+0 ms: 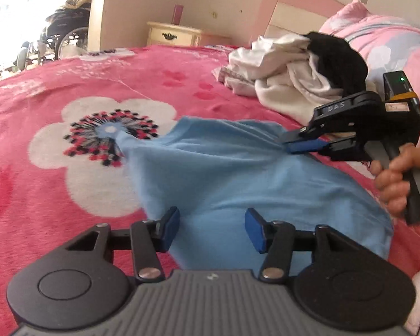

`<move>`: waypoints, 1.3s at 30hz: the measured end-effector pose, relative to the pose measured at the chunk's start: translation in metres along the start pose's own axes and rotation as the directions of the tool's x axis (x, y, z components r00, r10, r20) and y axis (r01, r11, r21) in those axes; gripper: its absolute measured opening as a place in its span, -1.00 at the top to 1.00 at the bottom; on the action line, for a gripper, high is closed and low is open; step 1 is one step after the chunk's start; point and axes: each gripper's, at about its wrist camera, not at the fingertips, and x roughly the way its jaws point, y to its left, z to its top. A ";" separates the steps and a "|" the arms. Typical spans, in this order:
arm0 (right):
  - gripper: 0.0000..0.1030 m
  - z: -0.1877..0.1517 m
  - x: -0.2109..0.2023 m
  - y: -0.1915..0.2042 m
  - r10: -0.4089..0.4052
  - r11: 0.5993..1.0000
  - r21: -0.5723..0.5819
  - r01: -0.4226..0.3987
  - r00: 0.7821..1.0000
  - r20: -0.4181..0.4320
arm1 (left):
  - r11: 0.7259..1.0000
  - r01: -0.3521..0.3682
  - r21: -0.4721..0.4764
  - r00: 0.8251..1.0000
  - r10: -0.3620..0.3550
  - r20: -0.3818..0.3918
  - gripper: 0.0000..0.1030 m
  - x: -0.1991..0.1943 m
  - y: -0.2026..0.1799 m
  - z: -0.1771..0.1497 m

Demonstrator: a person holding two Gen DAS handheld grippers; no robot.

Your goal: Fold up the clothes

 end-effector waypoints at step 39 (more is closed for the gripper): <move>0.12 -0.042 -0.059 0.006 0.227 0.925 0.320 -0.204 0.973 -0.034 | 1.000 -0.005 -0.007 1.000 0.005 0.030 -0.17 -0.019 -0.008 0.004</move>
